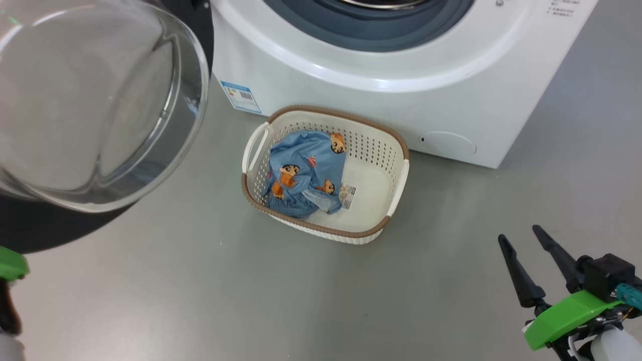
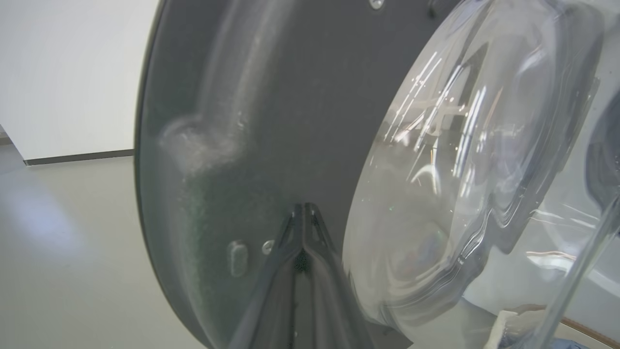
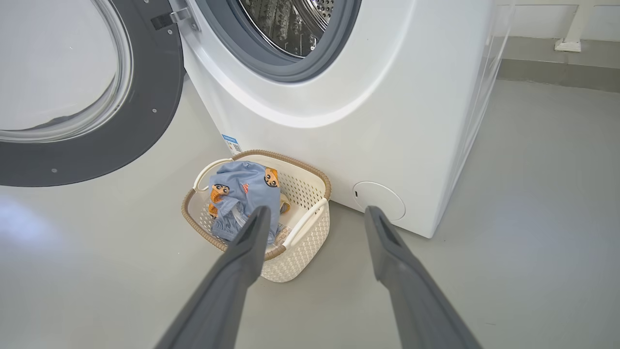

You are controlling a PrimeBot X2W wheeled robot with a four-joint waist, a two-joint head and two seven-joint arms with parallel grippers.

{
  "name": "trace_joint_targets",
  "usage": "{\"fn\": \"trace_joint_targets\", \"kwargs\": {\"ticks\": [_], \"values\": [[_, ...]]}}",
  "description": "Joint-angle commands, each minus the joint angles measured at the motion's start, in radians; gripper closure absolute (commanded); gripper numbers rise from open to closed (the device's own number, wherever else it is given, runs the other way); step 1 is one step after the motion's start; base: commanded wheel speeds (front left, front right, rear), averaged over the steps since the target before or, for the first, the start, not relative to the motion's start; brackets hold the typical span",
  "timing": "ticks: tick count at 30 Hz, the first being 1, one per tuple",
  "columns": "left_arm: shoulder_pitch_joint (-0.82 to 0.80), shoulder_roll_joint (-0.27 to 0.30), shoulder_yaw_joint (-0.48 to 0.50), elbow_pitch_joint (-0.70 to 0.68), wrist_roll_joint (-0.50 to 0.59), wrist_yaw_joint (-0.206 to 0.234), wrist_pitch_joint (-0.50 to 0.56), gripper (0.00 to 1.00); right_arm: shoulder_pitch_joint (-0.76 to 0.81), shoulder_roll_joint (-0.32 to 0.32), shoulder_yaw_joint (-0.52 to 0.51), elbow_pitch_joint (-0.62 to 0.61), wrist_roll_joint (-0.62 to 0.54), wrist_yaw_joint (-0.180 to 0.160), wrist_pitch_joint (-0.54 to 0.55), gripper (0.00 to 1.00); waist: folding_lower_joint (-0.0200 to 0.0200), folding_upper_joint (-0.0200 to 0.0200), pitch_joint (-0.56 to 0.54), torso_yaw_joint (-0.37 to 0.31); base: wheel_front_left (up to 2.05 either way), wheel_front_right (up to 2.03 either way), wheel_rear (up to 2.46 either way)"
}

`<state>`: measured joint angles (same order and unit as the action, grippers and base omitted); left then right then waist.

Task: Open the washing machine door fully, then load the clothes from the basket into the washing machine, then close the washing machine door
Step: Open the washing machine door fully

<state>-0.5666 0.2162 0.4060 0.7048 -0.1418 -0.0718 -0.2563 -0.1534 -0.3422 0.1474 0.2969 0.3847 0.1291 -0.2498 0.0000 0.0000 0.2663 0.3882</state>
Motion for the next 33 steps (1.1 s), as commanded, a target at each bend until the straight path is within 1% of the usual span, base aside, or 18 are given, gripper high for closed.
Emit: {"fn": "trace_joint_targets", "kwargs": {"ticks": [1, 9, 17, 24, 32, 33], "values": [[-0.041, 0.083, 0.043, -0.012, 0.012, 0.012, -0.006, 1.0, -0.022, -0.015, 0.021, -0.025, -0.004, 0.002, -0.012, 0.0, 0.0, 0.0, 0.022, -0.003, 0.0, 0.0, 0.0], [-0.083, 0.116, 0.078, 0.042, 0.027, 0.007, -0.006, 1.0, -0.048, -0.023, 0.035, -0.023, -0.005, 0.002, -0.012, 0.0, 0.0, 0.0, 0.046, -0.012, 0.0, 0.0, 0.0], [-0.076, 0.116, 0.088, 0.063, 0.041, -0.011, -0.006, 1.0, -0.045, -0.016, 0.04, -0.011, -0.001, 0.002, -0.012, 0.0, 0.0, 0.0, 0.012, -0.014, 0.0, 0.0, 0.0], [-0.002, 0.072, 0.1, 0.005, 0.036, -0.039, -0.006, 1.0, -0.026, -0.004, 0.041, -0.007, 0.006, 0.002, -0.012, 0.0, 0.0, 0.0, -0.046, -0.012, 0.0, 0.0, 0.0], [0.155, -0.005, 0.084, -0.157, 0.02, -0.057, -0.006, 1.0, 0.003, 0.009, 0.044, -0.009, 0.012, 0.002, -0.012, 0.0, 0.0, 0.0, -0.106, -0.022, 0.0, 0.0, 0.0], [0.175, -0.016, 0.077, -0.181, 0.015, -0.057, -0.006, 0.95, 0.006, 0.008, 0.044, -0.01, 0.012, 0.002, -0.012, 0.0, 0.0, 0.0, -0.11, -0.024, 0.0, 0.0, 0.0]]}}
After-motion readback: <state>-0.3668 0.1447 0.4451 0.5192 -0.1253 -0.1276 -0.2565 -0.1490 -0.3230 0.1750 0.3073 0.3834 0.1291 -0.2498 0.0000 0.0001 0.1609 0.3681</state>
